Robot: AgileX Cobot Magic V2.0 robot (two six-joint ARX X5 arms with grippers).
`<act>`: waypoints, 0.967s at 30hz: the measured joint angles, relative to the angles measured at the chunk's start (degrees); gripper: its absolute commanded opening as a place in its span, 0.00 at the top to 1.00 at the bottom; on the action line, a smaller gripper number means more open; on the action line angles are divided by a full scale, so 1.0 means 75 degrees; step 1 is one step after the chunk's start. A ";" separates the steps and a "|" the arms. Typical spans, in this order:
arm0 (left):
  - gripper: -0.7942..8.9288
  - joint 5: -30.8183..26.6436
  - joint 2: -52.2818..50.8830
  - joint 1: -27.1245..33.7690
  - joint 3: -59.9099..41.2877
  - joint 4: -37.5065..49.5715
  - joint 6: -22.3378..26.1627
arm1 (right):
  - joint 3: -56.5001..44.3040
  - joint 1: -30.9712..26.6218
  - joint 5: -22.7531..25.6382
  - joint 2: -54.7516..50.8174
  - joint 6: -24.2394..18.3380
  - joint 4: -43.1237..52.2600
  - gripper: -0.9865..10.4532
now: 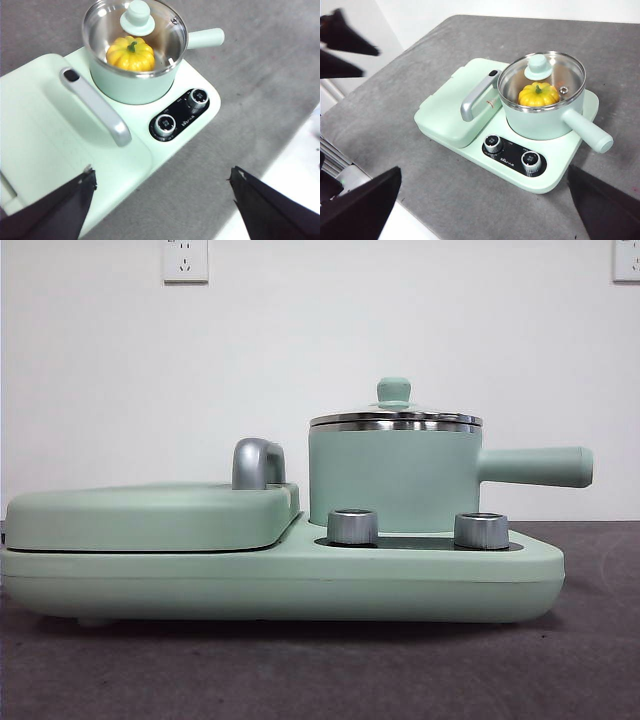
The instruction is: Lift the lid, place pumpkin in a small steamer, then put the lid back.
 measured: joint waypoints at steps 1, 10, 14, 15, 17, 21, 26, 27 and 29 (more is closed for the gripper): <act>0.48 0.0000 -0.0428 0.0003 -0.0318 0.0187 -0.0044 | 0.0000 0.0000 0.0000 0.0000 -0.0009 -0.0015 0.44; 0.91 -0.0708 -0.3311 0.0000 -0.2710 0.1282 -0.0632 | 0.0000 0.0000 0.0012 0.0000 -0.0125 -0.0102 0.89; 0.91 -0.0778 -0.3786 0.0000 -0.2888 0.0708 -0.0755 | 0.0000 0.0000 0.0035 0.0000 -0.0192 -0.0090 0.89; 0.91 -0.0778 -0.3861 0.0000 -0.2888 0.0635 -0.0764 | 0.0000 0.0000 0.0035 0.0000 -0.0195 -0.0090 0.89; 0.91 -0.0775 -0.4010 0.0000 -0.2888 0.0557 -0.0775 | 0.0000 0.0000 0.0032 0.0000 -0.0198 -0.0082 0.89; 0.91 -0.0778 -0.4167 0.0000 -0.2888 0.0562 -0.0778 | 0.0000 0.0000 0.0032 0.0000 -0.0198 -0.0003 0.89; 0.91 -0.0778 -0.4191 0.0000 -0.2888 0.0562 -0.0778 | 0.0000 0.0000 0.0032 0.0000 -0.0198 0.0000 0.89; 0.91 -0.0778 -0.4205 0.0000 -0.2888 0.0562 -0.0778 | 0.0000 0.0000 0.0032 0.0000 -0.0198 0.0000 0.89; 0.91 -0.0775 -0.4363 0.0029 -0.2894 0.0560 -0.0778 | 0.0000 0.0000 0.0032 0.0000 -0.0198 0.0000 0.89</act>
